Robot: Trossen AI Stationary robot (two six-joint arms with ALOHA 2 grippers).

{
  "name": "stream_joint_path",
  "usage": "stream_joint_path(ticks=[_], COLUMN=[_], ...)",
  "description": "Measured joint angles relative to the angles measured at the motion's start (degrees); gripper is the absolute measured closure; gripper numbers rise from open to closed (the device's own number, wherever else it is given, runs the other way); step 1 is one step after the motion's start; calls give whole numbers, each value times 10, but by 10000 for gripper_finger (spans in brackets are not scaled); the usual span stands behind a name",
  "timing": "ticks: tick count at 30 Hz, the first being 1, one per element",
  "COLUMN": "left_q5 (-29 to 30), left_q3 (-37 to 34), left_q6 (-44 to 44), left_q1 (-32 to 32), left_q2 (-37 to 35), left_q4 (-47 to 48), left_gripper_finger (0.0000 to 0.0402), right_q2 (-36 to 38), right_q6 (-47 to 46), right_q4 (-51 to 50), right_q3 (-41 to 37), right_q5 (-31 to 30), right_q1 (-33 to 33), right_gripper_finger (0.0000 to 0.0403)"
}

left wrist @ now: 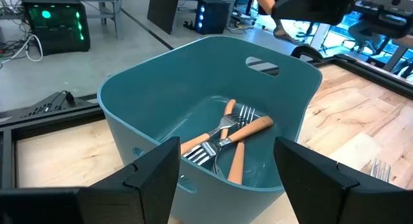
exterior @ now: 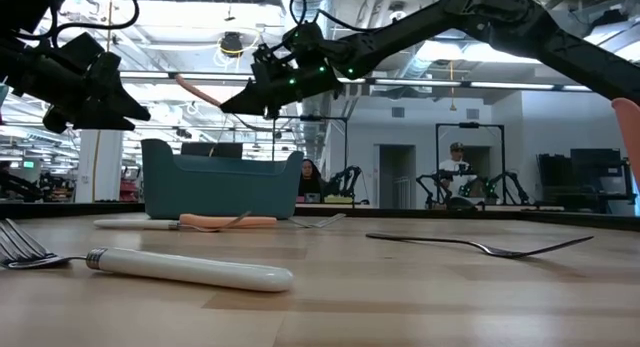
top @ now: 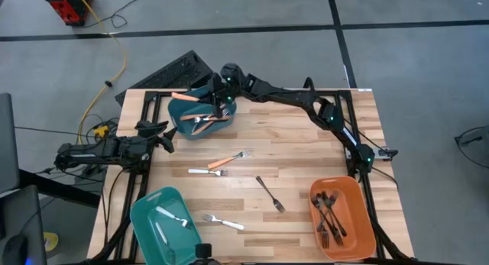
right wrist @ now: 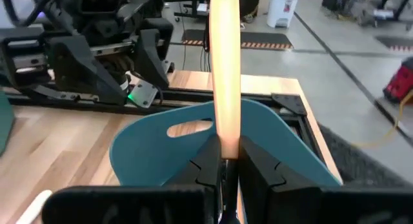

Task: Sort silverware by color (type)
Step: Put the orange fork into the blue bin

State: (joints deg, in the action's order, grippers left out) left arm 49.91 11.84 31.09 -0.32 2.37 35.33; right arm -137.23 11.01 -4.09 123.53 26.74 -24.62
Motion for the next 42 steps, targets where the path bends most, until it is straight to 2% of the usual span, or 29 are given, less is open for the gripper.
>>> stream_joint_path(ticks=[10, 12, 15, 18, 27, 31, 42], left_q5=[0, 0, 0, 0, 3, 3, 0], left_q3=[0, 0, 0, 0, 0, 0, 0], left_q6=[0, 0, 0, 0, 1, 1, 0], left_q1=[0, 0, 0, 0, 0, 0, 0], left_q2=[0, 0, 0, 0, 0, 0, 0], left_q4=[0, 0, 0, 0, 0, 0, 0], left_gripper_finger=[167, 167, 167, 167, 167, 167, 167], right_q2=[0, 0, -2, -8, -20, -50, -74], right_q6=[-90, -79, -13, 11, 39, 6, -34], right_q4=[-49, -101, -173, -220, -217, -222, -195], right_q3=[1, 20, 63, 100, 104, 102, 102], right_q5=[-14, -33, -58, -60, -61, -41, -72], right_q1=[3, 5, 6, 4, 3, 15, 18], right_gripper_finger=[346, 346, 346, 346, 346, 346, 346])
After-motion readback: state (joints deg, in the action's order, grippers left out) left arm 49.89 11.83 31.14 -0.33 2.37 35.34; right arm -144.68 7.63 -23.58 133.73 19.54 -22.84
